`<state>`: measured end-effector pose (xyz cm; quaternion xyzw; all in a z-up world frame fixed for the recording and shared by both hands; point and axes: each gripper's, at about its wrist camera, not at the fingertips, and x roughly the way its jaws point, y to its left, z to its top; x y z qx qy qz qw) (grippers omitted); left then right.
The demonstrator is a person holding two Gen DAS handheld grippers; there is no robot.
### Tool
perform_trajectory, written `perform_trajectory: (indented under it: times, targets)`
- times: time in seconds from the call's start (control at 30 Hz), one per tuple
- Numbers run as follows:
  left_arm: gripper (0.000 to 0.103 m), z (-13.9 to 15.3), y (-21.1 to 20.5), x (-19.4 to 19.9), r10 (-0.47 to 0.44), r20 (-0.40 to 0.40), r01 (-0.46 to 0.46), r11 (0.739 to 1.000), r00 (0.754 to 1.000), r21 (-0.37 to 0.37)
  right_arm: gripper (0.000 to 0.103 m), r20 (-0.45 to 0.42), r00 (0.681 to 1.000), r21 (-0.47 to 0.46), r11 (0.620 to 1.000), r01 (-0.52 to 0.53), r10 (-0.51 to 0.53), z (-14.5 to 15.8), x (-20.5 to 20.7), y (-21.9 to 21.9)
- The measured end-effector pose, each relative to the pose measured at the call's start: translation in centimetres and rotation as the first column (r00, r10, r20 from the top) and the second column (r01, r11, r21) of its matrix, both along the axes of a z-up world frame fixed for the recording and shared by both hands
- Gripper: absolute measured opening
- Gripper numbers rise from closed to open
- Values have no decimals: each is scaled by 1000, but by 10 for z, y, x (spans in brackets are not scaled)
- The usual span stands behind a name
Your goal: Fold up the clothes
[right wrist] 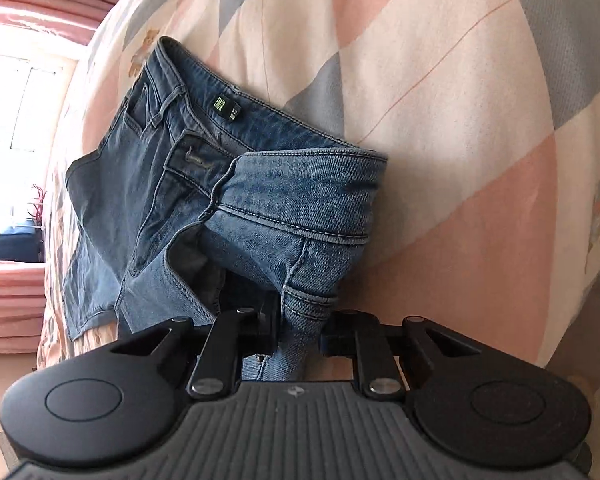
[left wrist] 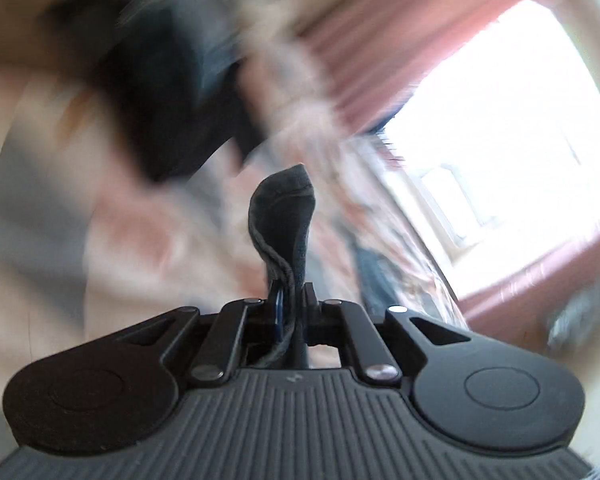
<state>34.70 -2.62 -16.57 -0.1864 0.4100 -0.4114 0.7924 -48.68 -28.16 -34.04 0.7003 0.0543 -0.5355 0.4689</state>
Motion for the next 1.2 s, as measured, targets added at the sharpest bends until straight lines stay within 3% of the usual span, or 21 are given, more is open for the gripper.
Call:
perform_trajectory:
  times: [0.03, 0.07, 0.1, 0.17, 0.27, 0.4, 0.47, 0.57, 0.63, 0.67, 0.7, 0.73, 0.83, 0.9, 0.93, 0.97, 1.0, 1.03, 1.07, 1.13, 1.2]
  targets:
    - [17, 5, 1, -3, -17, 52, 15, 1000, 998, 26, 25, 6, 1000, -3, 1000, 0, 0, -1, 2, 0]
    - [23, -4, 6, -2, -4, 41, 0, 997, 999, 81, 25, 20, 1000, 4, 1000, 11, -11, -2, 3, 2]
    - [34, -22, 17, 1, 36, -21, -33, 988, 999, 148, 26, 30, 999, 9, 1000, 26, -26, -3, 2, 5]
    - [32, -64, 43, 7, 153, -208, -97, 961, 966, 258, 28, 42, 998, 6, 999, 43, -43, -4, 2, 11]
    - [33, -98, 78, 5, 240, -392, -154, 959, 888, 238, 32, 49, 997, 6, 998, 58, -59, -5, 1, 14]
    - [54, -102, 77, 41, 308, -446, -234, 948, 840, 215, 33, 1, 1000, 27, 999, 24, -24, 0, 6, 6]
    - [59, -106, 66, 70, 315, -465, -234, 946, 827, 225, 35, -24, 1000, 41, 999, 8, -7, 2, 10, 1]
    - [59, -120, 41, 108, 330, -503, -216, 938, 799, 271, 38, -60, 998, 52, 999, -3, 6, 1, 16, -2]
    - [55, -139, 31, 118, 328, -563, -191, 938, 759, 289, 38, -82, 997, 57, 998, 4, 1, -1, 20, -2]
    - [49, -149, 27, 123, 326, -594, -177, 939, 736, 296, 38, -91, 996, 59, 998, 9, -4, -1, 22, -2]
    - [20, -154, 23, 124, 325, -616, -172, 940, 717, 295, 39, -100, 995, 59, 998, 15, -9, -2, 24, -2]
    - [13, -159, 20, 124, 323, -636, -170, 941, 700, 291, 39, -108, 994, 58, 998, 20, -14, -2, 25, -1]
    - [8, -115, -3, 117, 195, -540, -114, 977, 819, 180, 39, -131, 991, 57, 998, 26, -19, -1, 29, -1]
    - [5, -63, -9, 99, 36, -369, -22, 999, 929, 40, 39, -142, 990, 56, 998, 23, -15, 0, 30, -1]
    - [5, -37, -12, 89, -43, -263, 37, 999, 964, -26, 38, -144, 989, 56, 998, 23, -15, 1, 30, -1]
    - [5, -10, -14, 79, -116, -150, 104, 991, 982, -84, 38, -146, 989, 55, 998, 25, -17, 1, 30, -1]
    - [5, 17, -17, 69, -181, -31, 176, 975, 983, -134, 38, -148, 989, 55, 998, 28, -20, 1, 31, -1]
    - [6, 32, -14, 58, -210, 75, 217, 971, 975, -103, 38, -150, 988, 53, 998, 34, -26, 1, 31, 0]
    - [7, 35, -9, 52, -216, 119, 223, 973, 969, -49, 38, -153, 988, 52, 998, 40, -32, 1, 32, 0]
    - [26, 9, 6, 59, -159, 45, 155, 985, 986, 81, 39, -152, 987, 45, 997, 57, -49, 0, 32, 2]
    - [39, -42, 22, 77, -34, -95, 60, 957, 995, 283, 39, -147, 987, 37, 997, 67, -61, 0, 33, 4]
